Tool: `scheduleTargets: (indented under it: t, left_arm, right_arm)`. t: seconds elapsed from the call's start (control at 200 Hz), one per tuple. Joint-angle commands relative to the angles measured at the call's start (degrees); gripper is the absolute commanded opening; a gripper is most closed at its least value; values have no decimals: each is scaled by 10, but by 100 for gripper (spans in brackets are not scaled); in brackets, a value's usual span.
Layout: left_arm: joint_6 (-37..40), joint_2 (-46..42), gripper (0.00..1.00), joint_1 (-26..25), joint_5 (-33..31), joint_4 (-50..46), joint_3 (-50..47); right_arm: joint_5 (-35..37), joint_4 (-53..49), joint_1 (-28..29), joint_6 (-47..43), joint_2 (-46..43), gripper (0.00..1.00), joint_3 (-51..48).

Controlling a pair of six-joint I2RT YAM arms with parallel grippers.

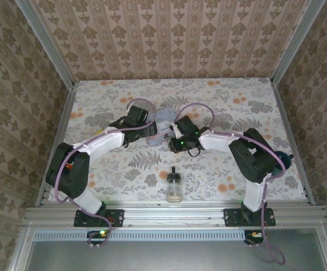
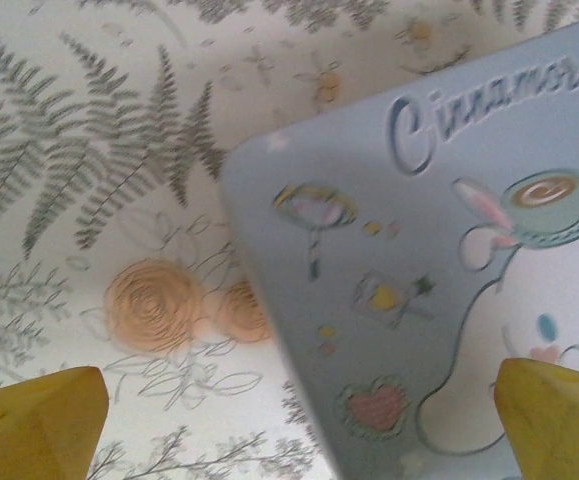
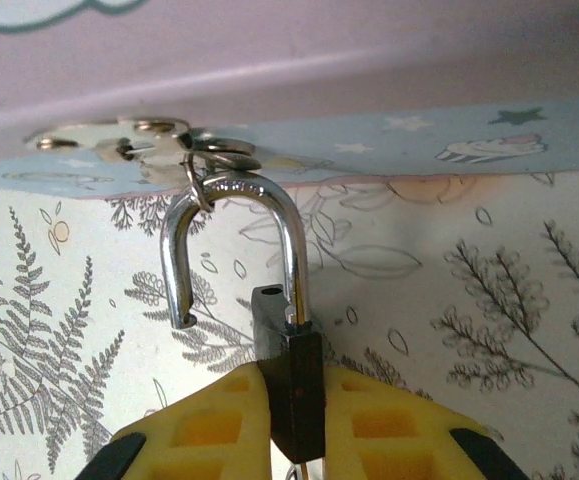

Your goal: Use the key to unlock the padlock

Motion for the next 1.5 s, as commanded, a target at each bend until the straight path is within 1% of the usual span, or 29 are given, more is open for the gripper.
scheduleTargets:
  t: [0.0, 0.105, 0.275, 0.67, 1.145, 1.495]
  left_arm:
    - [24, 24, 100, -24, -33, -9, 26]
    - [28, 41, 100, -40, -47, -12, 37]
    - [17, 59, 100, -50, -46, -12, 41]
    - [-5, 56, 100, -51, -36, -1, 16]
    - [-9, 50, 100, -51, -28, 6, 3]
    - [-8, 47, 100, -51, -27, 10, -1]
  right_arm:
    - [2, 10, -9, 41, -25, 1, -28]
    - [-12, 32, -18, 73, -36, 1, -47]
    - [-18, 50, -20, 113, -47, 1, -58]
    - [-20, 87, -22, 212, -59, 0, -69]
    - [-20, 138, -24, 262, -56, 0, -83]
    - [-38, 182, -27, 304, -41, 0, -86]
